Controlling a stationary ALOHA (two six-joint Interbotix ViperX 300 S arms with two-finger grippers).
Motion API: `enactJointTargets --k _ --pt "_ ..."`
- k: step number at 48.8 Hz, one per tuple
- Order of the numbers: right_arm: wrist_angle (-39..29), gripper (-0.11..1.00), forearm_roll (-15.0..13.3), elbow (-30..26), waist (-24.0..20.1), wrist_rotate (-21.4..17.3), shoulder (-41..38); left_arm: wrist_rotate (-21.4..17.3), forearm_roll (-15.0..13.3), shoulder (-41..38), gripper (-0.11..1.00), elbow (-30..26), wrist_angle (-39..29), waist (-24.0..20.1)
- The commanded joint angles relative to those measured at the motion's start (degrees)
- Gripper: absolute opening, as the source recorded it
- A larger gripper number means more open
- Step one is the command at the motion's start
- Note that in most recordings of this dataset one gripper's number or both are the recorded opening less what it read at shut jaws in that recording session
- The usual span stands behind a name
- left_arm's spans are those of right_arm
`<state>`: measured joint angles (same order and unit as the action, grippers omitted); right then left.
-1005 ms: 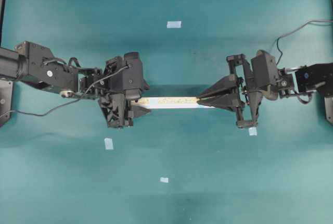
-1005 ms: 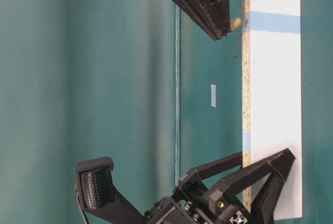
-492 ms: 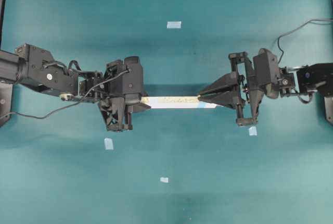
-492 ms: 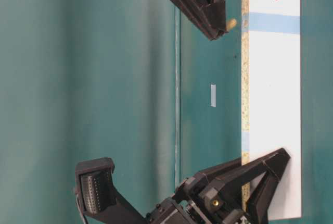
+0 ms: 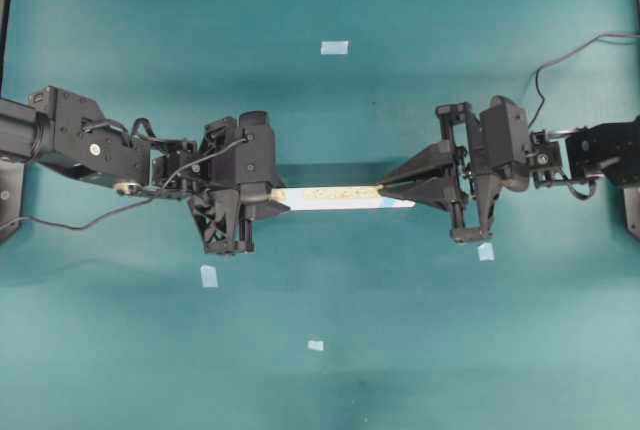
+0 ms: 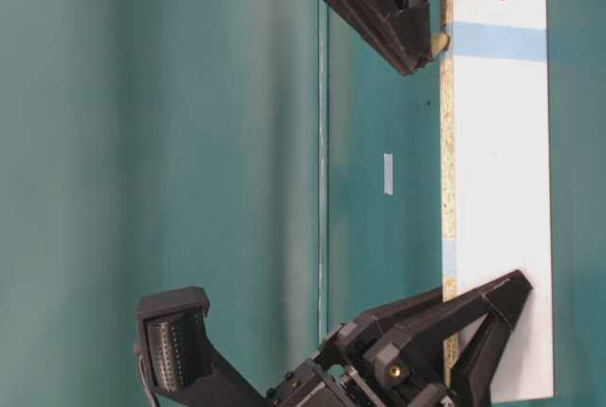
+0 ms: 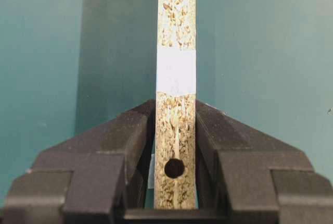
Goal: Move the wooden board into place and insert the rod into its hole.
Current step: 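Carry the dowel with the right gripper to the board's right-end hole, then press the dowel down into the hole with the right gripper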
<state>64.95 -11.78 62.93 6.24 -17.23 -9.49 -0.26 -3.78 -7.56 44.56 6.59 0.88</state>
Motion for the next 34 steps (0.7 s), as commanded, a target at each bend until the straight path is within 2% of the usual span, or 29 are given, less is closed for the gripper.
enactJointTargets --k 1,34 --pt "0.53 0.1 0.18 -0.35 0.09 0.09 0.62 0.18 0.09 0.7 0.21 -0.44 0.26 0.44" --pt "0.26 0.1 0.18 -0.35 0.09 0.09 0.09 0.18 0.09 0.7 0.21 -0.09 0.18 0.44"
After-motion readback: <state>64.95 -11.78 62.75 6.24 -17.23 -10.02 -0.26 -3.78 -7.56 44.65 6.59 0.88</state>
